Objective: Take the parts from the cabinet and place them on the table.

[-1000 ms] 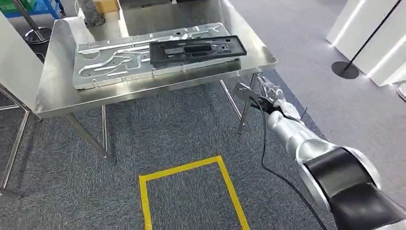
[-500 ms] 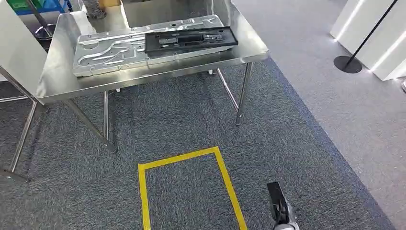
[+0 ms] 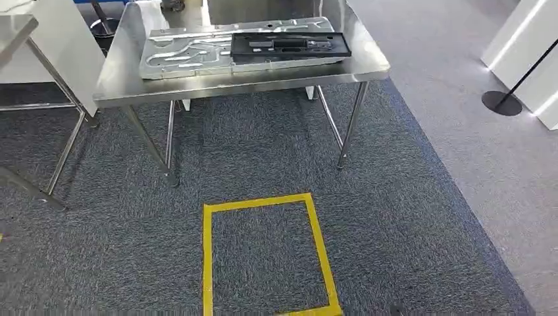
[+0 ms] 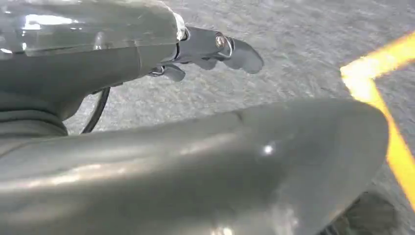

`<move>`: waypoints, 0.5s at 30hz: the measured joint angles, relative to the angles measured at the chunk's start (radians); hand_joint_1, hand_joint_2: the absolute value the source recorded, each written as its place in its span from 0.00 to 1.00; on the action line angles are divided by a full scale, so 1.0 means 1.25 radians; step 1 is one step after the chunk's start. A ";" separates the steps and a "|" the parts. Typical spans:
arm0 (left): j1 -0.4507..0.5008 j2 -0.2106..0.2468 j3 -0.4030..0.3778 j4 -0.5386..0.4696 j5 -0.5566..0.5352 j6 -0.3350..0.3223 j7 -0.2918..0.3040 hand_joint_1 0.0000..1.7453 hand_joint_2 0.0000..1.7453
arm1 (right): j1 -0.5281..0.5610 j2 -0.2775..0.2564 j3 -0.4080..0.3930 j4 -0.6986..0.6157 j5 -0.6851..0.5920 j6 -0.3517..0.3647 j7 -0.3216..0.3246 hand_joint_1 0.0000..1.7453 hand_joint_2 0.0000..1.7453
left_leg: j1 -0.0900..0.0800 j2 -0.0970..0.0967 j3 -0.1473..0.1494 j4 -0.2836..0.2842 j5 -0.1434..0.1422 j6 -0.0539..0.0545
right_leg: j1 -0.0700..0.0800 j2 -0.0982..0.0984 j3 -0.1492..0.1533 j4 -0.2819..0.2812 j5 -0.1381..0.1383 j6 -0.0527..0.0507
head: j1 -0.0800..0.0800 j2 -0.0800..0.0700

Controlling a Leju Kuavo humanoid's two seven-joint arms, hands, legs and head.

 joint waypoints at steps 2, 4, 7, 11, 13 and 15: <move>-0.003 -0.003 -0.001 0.000 -0.006 0.000 0.003 0.00 0.00 | 0.006 0.002 -0.006 0.004 0.002 0.019 0.027 0.00 0.00 | 0.000 -0.009 -0.028 0.006 0.018 0.001 | -0.008 0.010 -0.027 0.127 -0.096 0.009 | 0.000 0.000; -0.004 -0.005 -0.007 0.000 -0.015 0.001 0.011 0.00 0.00 | 0.005 0.006 -0.006 0.009 0.018 0.026 0.065 0.00 1.00 | 0.002 -0.015 -0.059 0.018 0.035 -0.003 | -0.017 0.010 -0.036 0.218 -0.097 0.016 | 0.000 0.000; -0.007 -0.009 -0.014 0.000 -0.026 0.005 0.023 0.00 0.00 | 0.005 0.014 -0.006 0.011 0.038 0.023 0.114 0.00 1.00 | 0.012 -0.025 -0.111 0.049 0.051 -0.018 | -0.035 0.011 0.069 0.113 -0.017 0.032 | 0.000 0.000; -0.016 -0.012 -0.027 0.000 -0.039 0.025 0.029 0.00 0.00 | 0.004 0.017 0.005 0.015 0.062 0.030 0.154 0.00 1.00 | 0.009 -0.034 -0.147 0.077 0.064 -0.038 | -0.034 0.029 0.159 -0.040 -0.074 0.011 | 0.000 0.000; -0.013 -0.013 -0.030 0.000 -0.039 0.035 0.028 0.00 0.00 | 0.006 0.017 0.008 0.016 0.063 0.041 0.158 0.00 1.00 | 0.013 -0.037 -0.150 0.077 0.072 -0.050 | -0.035 0.023 0.153 -0.041 -0.065 -0.007 | 0.000 0.000; -0.012 -0.013 -0.032 0.000 -0.040 0.039 0.027 0.00 0.00 | 0.007 0.017 0.009 0.018 0.064 0.041 0.159 0.00 1.00 | 0.016 -0.028 -0.168 0.124 0.013 -0.055 | -0.034 0.014 0.144 -0.042 -0.054 -0.021 | 0.000 0.000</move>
